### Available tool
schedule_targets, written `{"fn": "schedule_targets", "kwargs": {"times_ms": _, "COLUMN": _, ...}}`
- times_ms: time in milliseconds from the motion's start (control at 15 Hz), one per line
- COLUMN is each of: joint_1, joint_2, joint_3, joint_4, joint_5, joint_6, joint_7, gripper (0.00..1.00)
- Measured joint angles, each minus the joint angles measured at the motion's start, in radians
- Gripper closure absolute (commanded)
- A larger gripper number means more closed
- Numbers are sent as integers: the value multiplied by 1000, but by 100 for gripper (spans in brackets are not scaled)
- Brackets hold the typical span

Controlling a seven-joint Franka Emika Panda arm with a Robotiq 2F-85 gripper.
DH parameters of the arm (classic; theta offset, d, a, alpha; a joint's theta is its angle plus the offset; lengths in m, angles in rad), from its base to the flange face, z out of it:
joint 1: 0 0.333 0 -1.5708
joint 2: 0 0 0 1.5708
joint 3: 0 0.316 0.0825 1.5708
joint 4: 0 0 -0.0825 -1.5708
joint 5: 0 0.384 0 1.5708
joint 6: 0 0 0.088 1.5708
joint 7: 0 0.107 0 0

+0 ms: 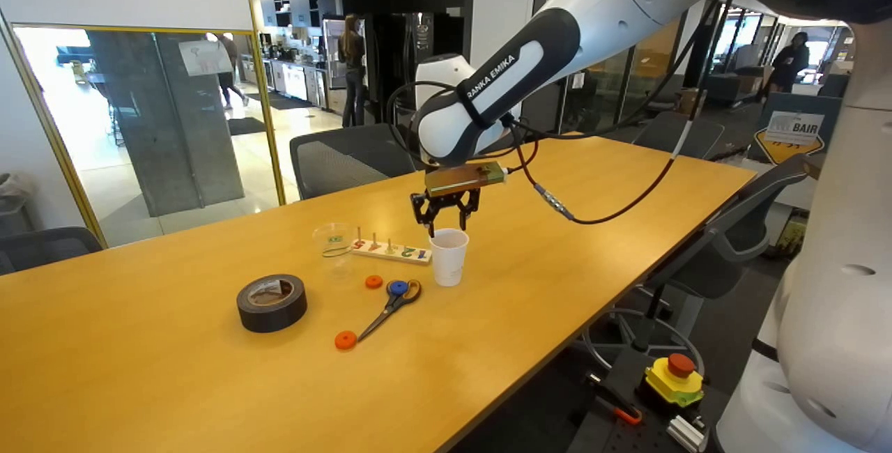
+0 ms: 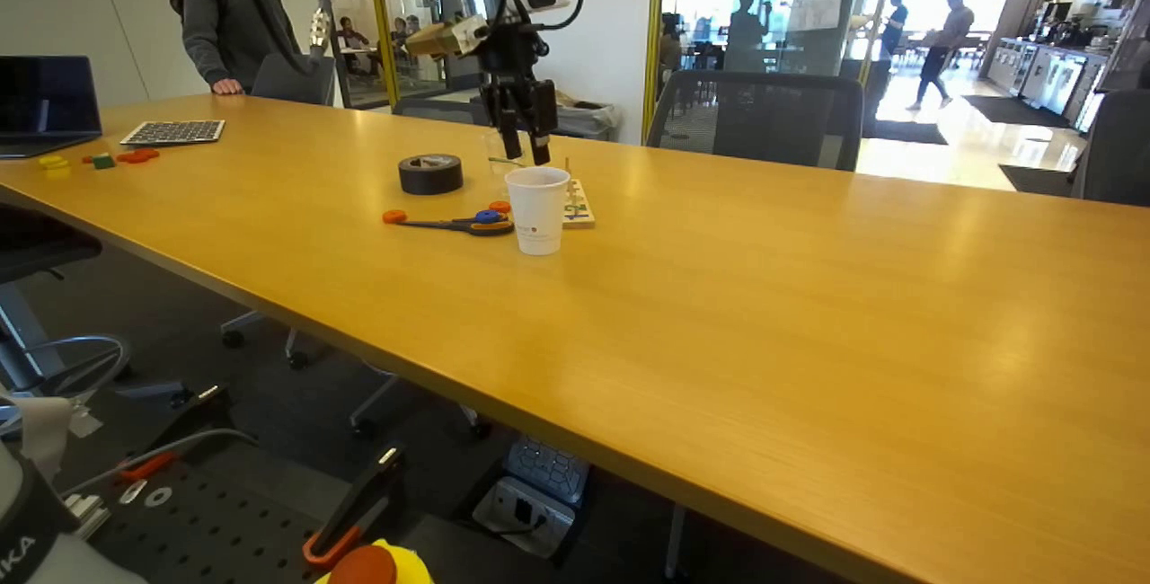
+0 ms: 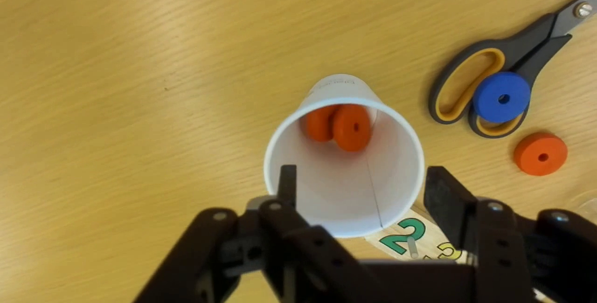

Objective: Put two round orange blocks in the white cup then put the round blue block in the clear cup, then put the remaining round orange blocks in the white cup

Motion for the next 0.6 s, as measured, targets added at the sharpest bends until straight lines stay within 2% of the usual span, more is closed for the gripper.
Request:
{"fn": "schedule_targets", "kwargs": {"times_ms": 267, "joint_1": 1, "joint_2": 16, "joint_3": 9, "joint_4": 17, "joint_5": 3, "joint_6": 2, "joint_7": -16, "gripper": 0}}
{"fn": "schedule_targets", "kwargs": {"times_ms": 600, "joint_1": 7, "joint_2": 46, "joint_3": 63, "joint_4": 27, "joint_5": 57, "joint_6": 29, "joint_7": -230, "gripper": 0}}
